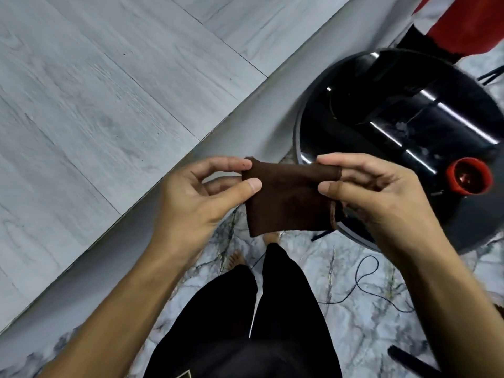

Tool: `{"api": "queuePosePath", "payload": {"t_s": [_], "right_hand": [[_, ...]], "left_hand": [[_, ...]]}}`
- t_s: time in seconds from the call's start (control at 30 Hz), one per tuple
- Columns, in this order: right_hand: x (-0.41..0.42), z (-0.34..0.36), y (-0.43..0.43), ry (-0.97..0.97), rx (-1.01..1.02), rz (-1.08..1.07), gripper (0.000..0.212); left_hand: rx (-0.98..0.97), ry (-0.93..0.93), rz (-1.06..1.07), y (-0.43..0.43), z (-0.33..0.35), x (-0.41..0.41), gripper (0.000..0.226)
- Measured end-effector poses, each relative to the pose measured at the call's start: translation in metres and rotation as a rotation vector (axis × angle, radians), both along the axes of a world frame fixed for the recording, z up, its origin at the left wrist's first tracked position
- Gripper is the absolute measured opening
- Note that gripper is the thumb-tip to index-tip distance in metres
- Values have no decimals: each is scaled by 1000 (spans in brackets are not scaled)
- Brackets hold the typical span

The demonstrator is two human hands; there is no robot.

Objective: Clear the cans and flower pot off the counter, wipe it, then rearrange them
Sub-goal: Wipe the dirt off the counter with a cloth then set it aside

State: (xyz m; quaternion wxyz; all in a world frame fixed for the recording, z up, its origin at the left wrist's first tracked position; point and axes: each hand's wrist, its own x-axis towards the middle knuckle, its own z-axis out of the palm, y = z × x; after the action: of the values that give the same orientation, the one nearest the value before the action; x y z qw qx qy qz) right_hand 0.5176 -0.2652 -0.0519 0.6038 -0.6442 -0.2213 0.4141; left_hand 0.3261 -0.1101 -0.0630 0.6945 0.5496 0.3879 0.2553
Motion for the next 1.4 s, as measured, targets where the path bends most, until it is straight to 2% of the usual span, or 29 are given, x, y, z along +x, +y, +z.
{"api": "queuePosePath", "payload": {"t_s": [0.27,0.8,1.17,1.4], "right_hand": [[17,-11,-46,-16,17,-178,37],[98,-77,-120,52,45,-486,44],[151,-164,-114,18,-33,-486,52],[143,-201,-119,-24,-197,-412,53]], "left_hand": [[22,-34,-180,-13,-8,48,24],[19,65,-447,-58,-68,189,22],[32,186,-488,-50,-145,254,23],[-63,312,-504,-52,-183,250,26]]}}
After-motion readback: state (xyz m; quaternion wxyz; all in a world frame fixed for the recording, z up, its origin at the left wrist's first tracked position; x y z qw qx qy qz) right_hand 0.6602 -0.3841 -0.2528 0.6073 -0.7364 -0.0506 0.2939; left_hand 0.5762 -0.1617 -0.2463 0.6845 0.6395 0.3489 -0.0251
